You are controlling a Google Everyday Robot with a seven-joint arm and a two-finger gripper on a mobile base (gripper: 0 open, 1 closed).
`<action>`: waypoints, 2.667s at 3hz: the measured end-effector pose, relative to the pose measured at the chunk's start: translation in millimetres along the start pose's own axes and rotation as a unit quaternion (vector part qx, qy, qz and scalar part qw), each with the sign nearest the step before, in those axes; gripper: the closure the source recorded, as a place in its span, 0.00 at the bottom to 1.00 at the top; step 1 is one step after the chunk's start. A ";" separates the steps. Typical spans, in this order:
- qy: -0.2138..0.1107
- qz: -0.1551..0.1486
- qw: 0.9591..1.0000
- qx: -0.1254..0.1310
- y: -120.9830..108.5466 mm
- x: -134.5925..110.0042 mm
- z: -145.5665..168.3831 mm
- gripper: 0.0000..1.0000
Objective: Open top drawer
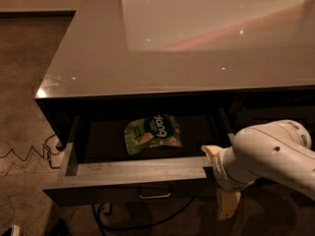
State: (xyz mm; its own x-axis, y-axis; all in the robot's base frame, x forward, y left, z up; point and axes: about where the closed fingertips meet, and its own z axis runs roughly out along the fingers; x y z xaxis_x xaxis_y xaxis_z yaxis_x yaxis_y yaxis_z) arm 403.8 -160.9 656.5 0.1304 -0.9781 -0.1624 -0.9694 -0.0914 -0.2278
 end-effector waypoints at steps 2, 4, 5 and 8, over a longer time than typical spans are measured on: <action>-0.009 0.002 1.000 -0.006 -0.8 -0.3 11.0 0.00; -0.037 0.009 0.999 -0.039 7.0 1.5 54.3 0.19; -0.036 0.011 0.998 -0.041 7.8 2.2 52.1 0.42; -0.035 0.012 0.998 -0.043 7.7 2.6 45.3 0.88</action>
Offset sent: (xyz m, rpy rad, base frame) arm 0.0079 0.0048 -0.0242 0.0396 0.0349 0.0018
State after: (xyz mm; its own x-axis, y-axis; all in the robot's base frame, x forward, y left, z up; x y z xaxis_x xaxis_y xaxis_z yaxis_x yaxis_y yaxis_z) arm 406.2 -155.6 610.8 0.1173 -0.9651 -0.2340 -0.9863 -0.0858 -0.1408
